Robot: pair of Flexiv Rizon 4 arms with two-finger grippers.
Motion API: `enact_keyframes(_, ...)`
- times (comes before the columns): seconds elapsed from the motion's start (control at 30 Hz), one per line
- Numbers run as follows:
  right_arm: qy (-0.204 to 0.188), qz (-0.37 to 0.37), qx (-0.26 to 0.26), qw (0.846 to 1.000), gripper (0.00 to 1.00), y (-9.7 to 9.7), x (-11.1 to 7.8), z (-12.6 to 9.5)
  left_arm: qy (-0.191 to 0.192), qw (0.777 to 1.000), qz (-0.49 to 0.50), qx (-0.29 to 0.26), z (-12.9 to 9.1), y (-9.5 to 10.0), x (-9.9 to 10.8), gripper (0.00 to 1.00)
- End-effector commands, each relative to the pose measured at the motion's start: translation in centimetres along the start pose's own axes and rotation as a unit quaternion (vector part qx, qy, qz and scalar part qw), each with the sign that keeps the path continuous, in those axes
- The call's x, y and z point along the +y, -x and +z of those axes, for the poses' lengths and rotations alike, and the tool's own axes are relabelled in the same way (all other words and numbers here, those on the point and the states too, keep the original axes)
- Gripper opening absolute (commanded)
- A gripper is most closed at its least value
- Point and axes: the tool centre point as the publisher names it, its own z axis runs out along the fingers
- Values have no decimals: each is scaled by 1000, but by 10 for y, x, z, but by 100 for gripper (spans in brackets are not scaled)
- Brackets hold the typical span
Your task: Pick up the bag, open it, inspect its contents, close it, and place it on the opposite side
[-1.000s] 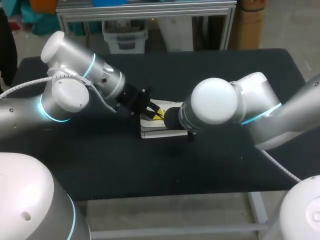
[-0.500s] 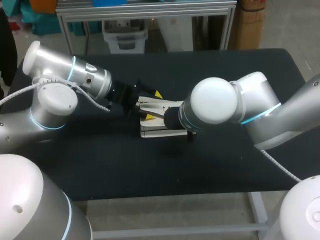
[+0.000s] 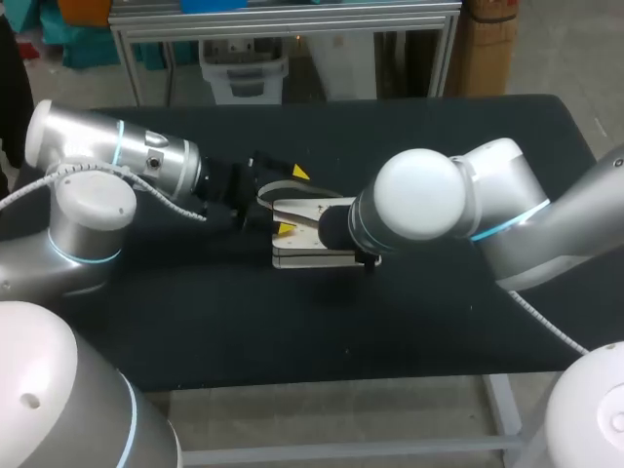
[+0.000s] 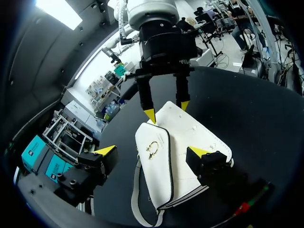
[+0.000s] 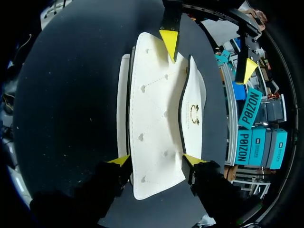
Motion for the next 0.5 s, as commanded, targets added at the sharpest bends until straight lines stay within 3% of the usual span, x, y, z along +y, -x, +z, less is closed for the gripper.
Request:
enact_keyframes(0.03, 9, 1, -6, 1000, 100, -2, -2, -8, 2, 1000, -4, -9, 0, -2, -1, 100)
enact_keyframes(0.5, 46, 7, -10, 999, 100, 15, -2, -21, 1, 999, -41, -23, -7, 1, -3, 100)
